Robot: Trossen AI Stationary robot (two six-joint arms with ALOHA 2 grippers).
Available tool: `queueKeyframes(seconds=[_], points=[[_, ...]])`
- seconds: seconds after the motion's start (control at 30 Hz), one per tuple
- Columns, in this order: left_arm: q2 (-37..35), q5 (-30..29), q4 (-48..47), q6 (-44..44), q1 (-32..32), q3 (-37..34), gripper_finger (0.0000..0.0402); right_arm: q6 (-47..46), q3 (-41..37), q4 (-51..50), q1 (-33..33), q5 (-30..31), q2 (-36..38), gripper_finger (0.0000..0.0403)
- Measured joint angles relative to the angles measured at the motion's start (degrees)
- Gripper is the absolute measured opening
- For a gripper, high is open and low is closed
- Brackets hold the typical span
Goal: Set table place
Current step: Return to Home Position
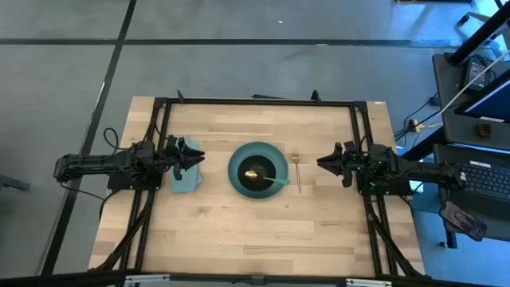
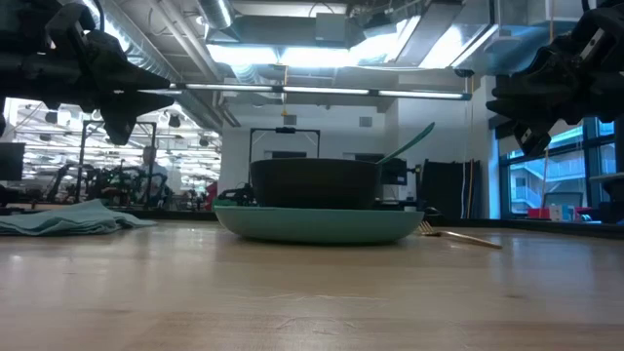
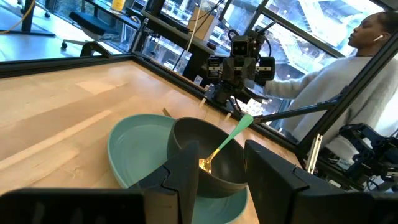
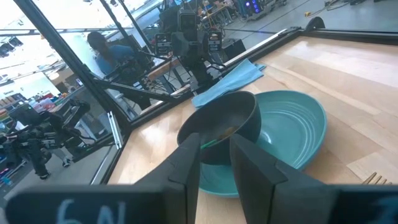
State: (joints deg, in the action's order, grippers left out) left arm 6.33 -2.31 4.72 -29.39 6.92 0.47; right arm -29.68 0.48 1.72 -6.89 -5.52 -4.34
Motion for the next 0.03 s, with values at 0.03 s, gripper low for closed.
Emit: queueKeyframes(seconds=[0.03], points=[[0.01, 0.01, 0.0, 0.0, 0.01, 0.0, 0.0121, -0.04, 0.0, 0.0, 0.02, 0.0, 0.0, 0.0091]])
